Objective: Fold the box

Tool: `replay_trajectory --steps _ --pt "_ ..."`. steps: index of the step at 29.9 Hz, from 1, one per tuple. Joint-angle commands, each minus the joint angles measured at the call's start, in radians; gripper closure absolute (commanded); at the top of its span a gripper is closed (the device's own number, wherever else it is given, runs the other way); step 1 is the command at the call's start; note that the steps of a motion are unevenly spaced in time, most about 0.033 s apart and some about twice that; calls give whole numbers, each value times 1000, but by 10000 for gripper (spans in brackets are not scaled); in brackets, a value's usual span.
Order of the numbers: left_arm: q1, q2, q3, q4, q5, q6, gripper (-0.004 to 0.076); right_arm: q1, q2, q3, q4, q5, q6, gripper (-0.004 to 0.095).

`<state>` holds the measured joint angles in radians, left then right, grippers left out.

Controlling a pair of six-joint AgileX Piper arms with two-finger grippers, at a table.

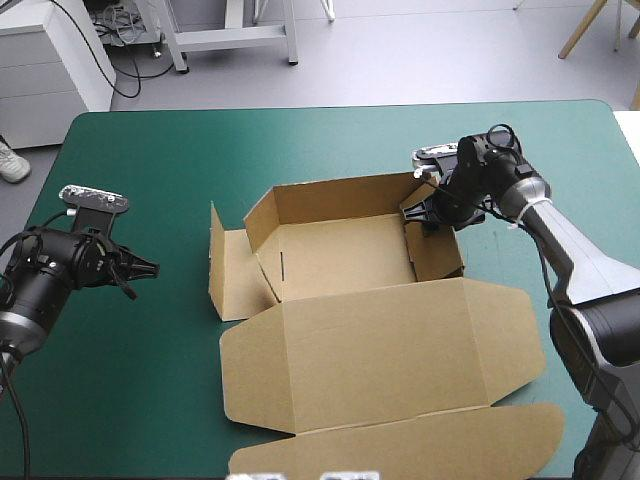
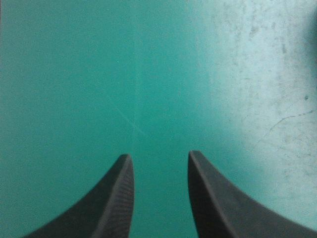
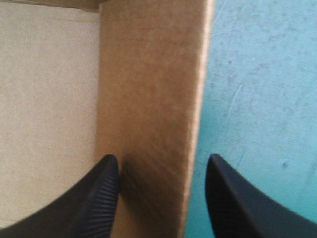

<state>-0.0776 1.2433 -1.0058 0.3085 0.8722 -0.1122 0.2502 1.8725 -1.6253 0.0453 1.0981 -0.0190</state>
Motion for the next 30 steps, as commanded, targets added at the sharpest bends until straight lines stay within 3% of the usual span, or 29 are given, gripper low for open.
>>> replay_trajectory --steps 1,4,15,19,27,30 --pt "1 -31 -25 14 -25 -6 468 -5 -42 -23 -1 -23 -6 673" --pt "1 -31 -25 14 -25 5 468 -5 -41 -23 -1 -24 -25 927" --pt "1 -31 -24 7 -25 7 468 -56 -120 -105 47 -17 -43 927" --pt "1 -29 -24 -16 -31 15 468 -133 -193 -122 175 -28 -111 927" --pt "1 -27 -26 -148 -96 15 468 -325 -263 -122 606 -1 -317 927" --pt "1 -12 -37 -259 -145 40 468 -368 -263 -120 681 31 -357 927"
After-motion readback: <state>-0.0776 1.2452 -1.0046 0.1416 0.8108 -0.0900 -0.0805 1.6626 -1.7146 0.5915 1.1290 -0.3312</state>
